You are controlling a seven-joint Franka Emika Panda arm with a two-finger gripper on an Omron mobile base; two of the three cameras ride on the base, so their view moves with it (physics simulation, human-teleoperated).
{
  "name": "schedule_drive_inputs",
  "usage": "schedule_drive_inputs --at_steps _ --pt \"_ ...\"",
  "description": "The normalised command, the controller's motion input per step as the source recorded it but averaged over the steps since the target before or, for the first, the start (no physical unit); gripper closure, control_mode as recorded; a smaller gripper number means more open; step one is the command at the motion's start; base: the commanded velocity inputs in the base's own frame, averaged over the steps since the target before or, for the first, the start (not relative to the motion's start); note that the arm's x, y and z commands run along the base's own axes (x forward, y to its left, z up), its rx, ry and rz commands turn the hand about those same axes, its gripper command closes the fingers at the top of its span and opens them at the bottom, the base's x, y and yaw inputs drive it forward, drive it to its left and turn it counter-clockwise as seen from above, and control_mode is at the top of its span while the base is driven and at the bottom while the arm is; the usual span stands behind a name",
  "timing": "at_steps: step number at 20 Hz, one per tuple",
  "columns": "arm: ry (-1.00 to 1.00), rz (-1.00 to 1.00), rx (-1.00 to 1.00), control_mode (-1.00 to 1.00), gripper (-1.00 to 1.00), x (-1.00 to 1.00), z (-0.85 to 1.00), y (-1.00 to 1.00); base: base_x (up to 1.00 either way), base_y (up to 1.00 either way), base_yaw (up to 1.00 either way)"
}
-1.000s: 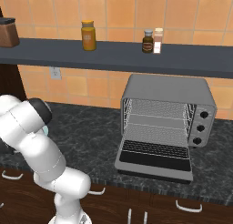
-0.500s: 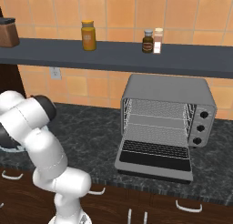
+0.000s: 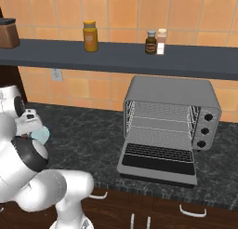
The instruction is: Pick up the kebab skewer and baguette bread, and place them inside the toaster oven. Close the toaster oven door and start by setting the timer.
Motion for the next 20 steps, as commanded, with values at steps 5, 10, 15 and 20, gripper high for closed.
schedule_drive_inputs --at_steps 5,10,15,20 --pt "-0.13 -0.01 0.14 -1.00 1.00 -0.38 0.70 -1.00 0.00 0.00 0.00" --pt "0.00 0.00 0.07 -1.00 1.00 0.00 0.77 -1.00 0.00 0.00 0.00" --pt "0.03 -0.02 0.01 -1.00 1.00 0.11 0.48 -1.00 0.00 0.00 0.00" --pt "0.04 -0.10 0.00 -1.00 1.00 0.19 0.18 -1.00 0.00 0.00 0.00"
